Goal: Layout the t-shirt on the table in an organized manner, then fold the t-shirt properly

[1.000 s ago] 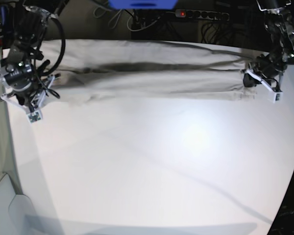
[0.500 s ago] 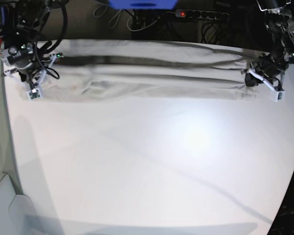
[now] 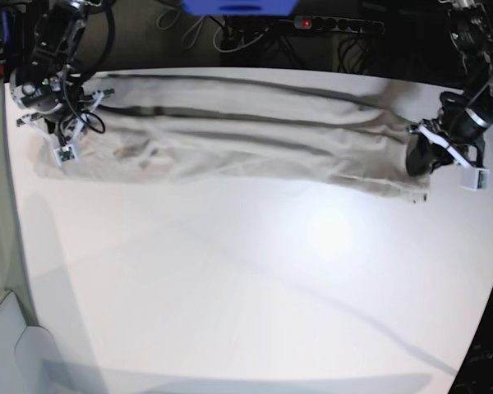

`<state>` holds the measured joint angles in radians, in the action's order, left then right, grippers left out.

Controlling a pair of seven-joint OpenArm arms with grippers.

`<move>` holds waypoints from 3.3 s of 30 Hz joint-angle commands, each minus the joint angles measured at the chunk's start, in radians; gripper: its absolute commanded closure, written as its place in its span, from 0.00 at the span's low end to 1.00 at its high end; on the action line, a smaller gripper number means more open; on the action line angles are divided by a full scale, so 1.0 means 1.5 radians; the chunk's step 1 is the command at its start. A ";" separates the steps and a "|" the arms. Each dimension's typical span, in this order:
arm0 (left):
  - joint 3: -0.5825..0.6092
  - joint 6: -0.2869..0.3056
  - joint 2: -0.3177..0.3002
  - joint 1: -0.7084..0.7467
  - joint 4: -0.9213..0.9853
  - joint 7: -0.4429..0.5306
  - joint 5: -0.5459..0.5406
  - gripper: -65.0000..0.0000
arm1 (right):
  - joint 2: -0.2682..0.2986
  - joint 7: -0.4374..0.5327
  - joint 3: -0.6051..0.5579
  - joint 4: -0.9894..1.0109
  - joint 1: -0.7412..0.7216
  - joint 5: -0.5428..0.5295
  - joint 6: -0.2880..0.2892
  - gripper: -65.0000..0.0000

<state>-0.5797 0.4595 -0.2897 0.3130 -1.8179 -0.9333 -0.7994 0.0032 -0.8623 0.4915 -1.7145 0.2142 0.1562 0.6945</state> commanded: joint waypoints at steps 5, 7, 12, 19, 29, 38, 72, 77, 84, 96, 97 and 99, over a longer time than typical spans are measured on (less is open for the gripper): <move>0.043 -0.003 0.068 -0.022 -0.098 -0.043 -0.076 1.00 | -0.003 0.003 -0.005 0.031 0.006 0.003 0.002 1.00; 0.070 -0.006 0.100 -0.048 -0.096 -0.064 -0.064 1.00 | -0.003 0.003 -0.005 0.035 0.006 0.003 0.002 1.00; 0.199 -0.103 0.156 -0.082 -0.096 -0.069 0.092 1.00 | -0.003 0.003 -0.005 0.034 0.006 0.003 0.002 1.00; 0.407 -0.168 0.233 -0.110 -0.090 -0.068 0.232 1.00 | -0.003 0.003 -0.005 0.034 0.006 0.003 0.002 1.00; 0.529 -0.178 0.290 -0.150 0.029 -0.067 0.329 1.00 | -0.003 0.002 -0.005 0.031 0.006 0.003 0.002 1.00; 0.562 -0.178 0.287 -0.160 0.095 0.000 0.332 0.99 | -0.003 -0.002 -0.005 0.030 0.008 0.003 0.002 1.00; 0.454 -0.272 0.089 -0.118 0.006 0.064 0.208 1.00 | 0.010 -0.005 -0.001 0.005 0.002 0.004 0.002 0.95; 0.372 -0.266 0.049 -0.113 0.091 0.063 0.201 0.99 | 0.009 -0.059 0.000 -0.081 0.003 0.004 0.002 0.60; 0.366 -0.265 0.043 -0.120 0.177 0.071 0.201 0.99 | 0.001 -0.110 0.002 -0.181 -0.005 0.003 0.002 0.42; 0.369 -0.265 0.040 -0.123 0.176 0.067 0.201 0.99 | -0.012 -0.208 0.126 -0.162 -0.112 0.002 0.002 0.41; 0.369 -0.265 0.040 -0.123 0.173 0.066 0.201 0.99 | -0.012 -0.215 0.130 -0.150 -0.119 0.002 0.002 0.41; 0.369 -0.265 0.042 -0.121 0.172 0.065 0.201 0.99 | -0.012 -0.221 0.134 -0.125 -0.128 0.002 0.002 0.38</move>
<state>-0.0246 0.0631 -0.2211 0.1352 -1.5467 -0.8215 -0.5018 -0.0227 -1.2034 0.6888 -1.8843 0.0319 0.1577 0.6922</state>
